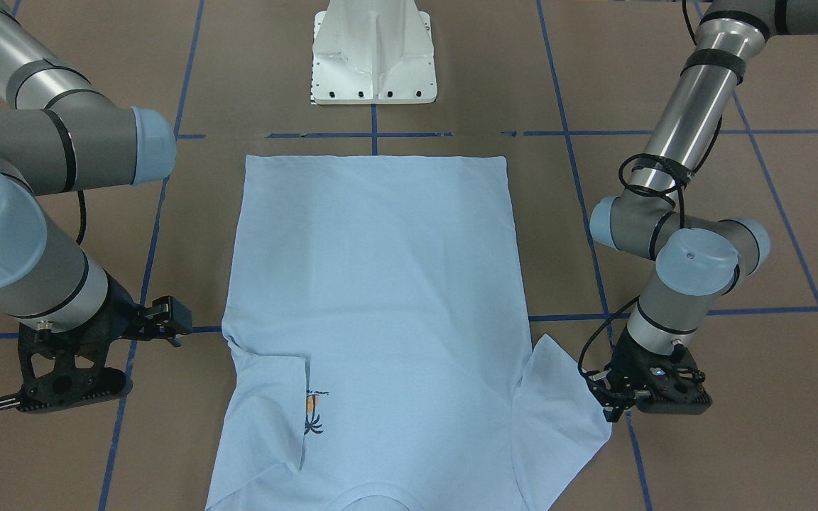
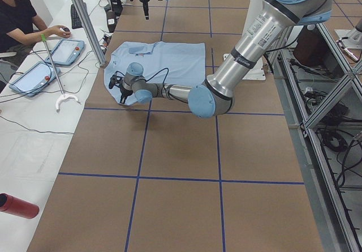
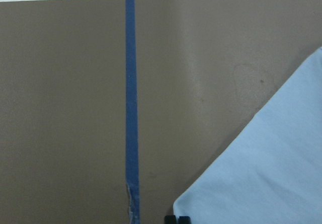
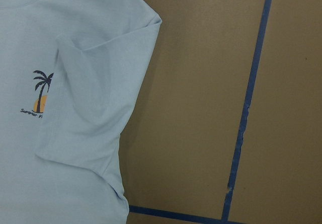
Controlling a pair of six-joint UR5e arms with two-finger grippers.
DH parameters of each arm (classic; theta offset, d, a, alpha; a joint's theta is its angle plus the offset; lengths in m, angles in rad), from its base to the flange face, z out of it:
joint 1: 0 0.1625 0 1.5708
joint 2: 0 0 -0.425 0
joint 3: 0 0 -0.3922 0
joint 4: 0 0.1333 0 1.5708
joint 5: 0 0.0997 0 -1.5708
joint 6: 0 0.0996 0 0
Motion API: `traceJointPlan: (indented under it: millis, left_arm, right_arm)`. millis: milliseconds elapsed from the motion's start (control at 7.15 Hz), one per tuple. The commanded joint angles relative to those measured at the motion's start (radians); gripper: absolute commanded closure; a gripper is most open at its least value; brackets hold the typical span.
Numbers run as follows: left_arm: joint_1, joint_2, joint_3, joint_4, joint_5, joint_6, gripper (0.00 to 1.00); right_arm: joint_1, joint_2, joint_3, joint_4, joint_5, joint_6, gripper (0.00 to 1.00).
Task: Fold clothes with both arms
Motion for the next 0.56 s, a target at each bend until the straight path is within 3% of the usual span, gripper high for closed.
traceJointPlan:
  millis: [0, 140, 419]
  left_arm:
    - [0.012, -0.103, -0.062, 0.172, -0.001, -0.105, 1.00]
    - [0.042, -0.162, -0.055, 0.179, 0.000, -0.175, 1.00]
    - [0.121, -0.329, 0.118, 0.174, 0.006, -0.297, 1.00]
  right_arm:
    - [-0.003, -0.006, 0.000, 0.020, 0.000, 0.000, 0.00]
    - [-0.003, -0.010, 0.000, 0.029, 0.000, 0.000, 0.00]
    - [-0.007, -0.011, 0.000, 0.031, 0.000, 0.005, 0.00]
